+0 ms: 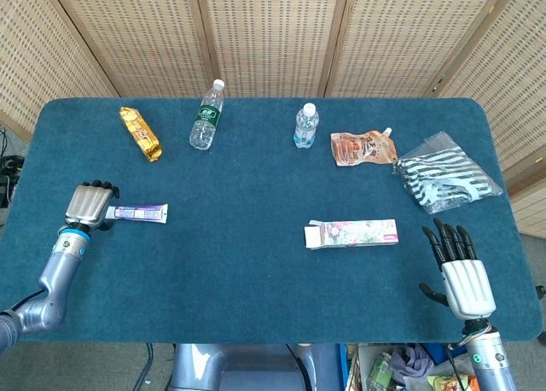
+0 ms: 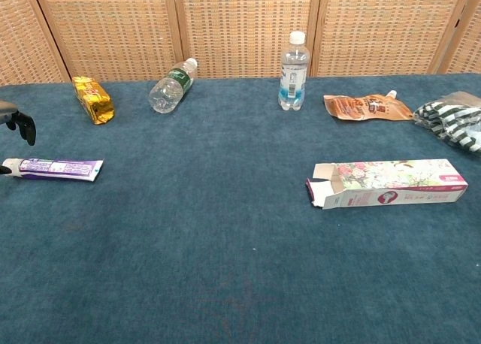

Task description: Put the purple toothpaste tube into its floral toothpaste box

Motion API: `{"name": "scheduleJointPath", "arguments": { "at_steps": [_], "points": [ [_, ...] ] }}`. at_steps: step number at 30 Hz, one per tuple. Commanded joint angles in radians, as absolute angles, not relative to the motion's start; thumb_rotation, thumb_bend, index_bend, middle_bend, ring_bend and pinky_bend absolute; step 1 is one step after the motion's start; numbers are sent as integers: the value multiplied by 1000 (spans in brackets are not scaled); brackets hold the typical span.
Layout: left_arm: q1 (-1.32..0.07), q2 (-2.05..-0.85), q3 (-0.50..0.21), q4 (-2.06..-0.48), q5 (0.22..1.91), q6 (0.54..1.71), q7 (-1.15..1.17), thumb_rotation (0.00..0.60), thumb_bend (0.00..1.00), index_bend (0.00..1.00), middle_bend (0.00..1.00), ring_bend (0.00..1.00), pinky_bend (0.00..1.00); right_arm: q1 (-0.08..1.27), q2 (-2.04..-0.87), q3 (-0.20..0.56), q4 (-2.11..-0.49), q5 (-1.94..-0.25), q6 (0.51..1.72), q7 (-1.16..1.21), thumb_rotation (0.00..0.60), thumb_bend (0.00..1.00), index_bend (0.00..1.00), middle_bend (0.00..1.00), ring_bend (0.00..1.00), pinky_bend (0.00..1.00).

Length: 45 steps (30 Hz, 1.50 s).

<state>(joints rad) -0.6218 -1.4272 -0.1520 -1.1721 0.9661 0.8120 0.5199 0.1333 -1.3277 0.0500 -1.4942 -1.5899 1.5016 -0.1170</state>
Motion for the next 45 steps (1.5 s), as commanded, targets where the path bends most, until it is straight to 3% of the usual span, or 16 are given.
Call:
{"name": "scheduleJointPath", "arguments": {
  "at_steps": [1, 19, 26, 31, 33, 45],
  "points": [
    [-633, -1443, -144, -1155, 951, 803, 536, 600, 239, 366, 308, 235, 304, 133, -1328, 50, -1493, -1589, 1501, -118, 600, 4, 0, 0, 0, 0],
    [-683, -1528, -123, -1069, 890, 763, 578, 600, 240, 403, 336, 259, 323, 133, -1328, 52, -1488, -1582, 1500, -112, 600, 5, 0, 0, 0, 0],
    [-692, -1573, -110, -1031, 910, 780, 575, 600, 239, 551, 450, 365, 409, 132, -1328, 53, -1490, -1582, 1504, -111, 600, 4, 0, 0, 0, 0],
    [-685, -1609, -105, -995, 979, 839, 528, 600, 255, 736, 627, 507, 518, 130, -1324, 54, -1492, -1584, 1510, -105, 600, 5, 0, 0, 0, 0],
    [-680, -1611, -101, -991, 1028, 868, 487, 600, 268, 768, 657, 534, 540, 130, -1324, 54, -1491, -1582, 1509, -103, 600, 5, 0, 0, 0, 0],
    [-666, -1510, -97, -1118, 1227, 1022, 368, 600, 269, 797, 683, 563, 562, 130, -1320, 55, -1494, -1581, 1510, -93, 600, 4, 0, 0, 0, 0]
  ]
}}
